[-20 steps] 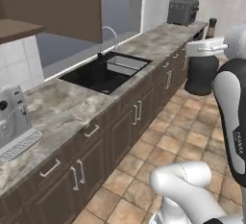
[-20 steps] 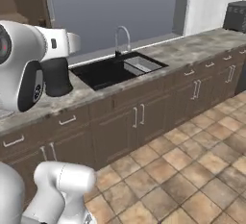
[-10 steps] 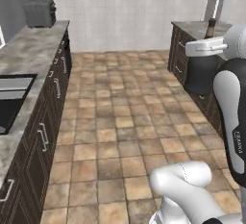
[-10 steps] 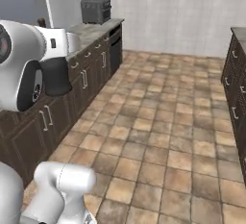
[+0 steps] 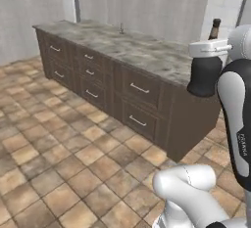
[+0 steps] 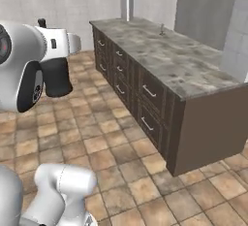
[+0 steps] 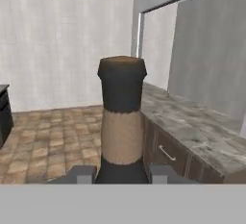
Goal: Get the candle and the liquor from the cabinet and move them to the dining counter.
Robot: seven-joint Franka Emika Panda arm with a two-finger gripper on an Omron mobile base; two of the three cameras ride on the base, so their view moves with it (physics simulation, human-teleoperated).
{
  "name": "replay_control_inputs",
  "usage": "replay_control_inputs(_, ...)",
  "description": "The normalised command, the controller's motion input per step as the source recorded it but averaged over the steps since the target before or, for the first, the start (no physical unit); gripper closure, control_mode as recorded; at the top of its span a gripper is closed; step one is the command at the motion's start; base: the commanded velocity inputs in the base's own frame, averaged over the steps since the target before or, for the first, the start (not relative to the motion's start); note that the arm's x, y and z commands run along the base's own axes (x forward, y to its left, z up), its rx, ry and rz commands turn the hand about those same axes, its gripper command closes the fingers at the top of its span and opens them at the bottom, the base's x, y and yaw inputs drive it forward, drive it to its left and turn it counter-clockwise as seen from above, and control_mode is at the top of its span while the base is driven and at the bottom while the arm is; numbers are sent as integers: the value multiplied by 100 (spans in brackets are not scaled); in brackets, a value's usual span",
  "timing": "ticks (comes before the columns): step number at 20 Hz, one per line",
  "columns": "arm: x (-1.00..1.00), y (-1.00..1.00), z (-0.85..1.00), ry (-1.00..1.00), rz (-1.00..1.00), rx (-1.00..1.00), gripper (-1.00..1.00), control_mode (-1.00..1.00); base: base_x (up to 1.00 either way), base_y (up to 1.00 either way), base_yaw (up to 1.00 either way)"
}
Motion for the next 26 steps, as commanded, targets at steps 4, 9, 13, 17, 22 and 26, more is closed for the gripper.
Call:
replay_control_inputs(4, 0, 0, 0, 0, 0, 0, 100, 100, 0, 0, -99)
replay_control_inputs(9, 0, 0, 0, 0, 0, 0, 100, 100, 0, -2, -97)
replay_control_inputs(13, 0, 0, 0, 0, 0, 0, 100, 100, 20, -10, -83)
replay_control_inputs(17, 0, 0, 0, 0, 0, 0, 100, 100, 59, -7, -65)
replay_control_inputs(22, 0, 0, 0, 0, 0, 0, 100, 100, 81, -1, -33)
replay_control_inputs(26, 0, 0, 0, 0, 0, 0, 100, 100, 100, 6, -3)
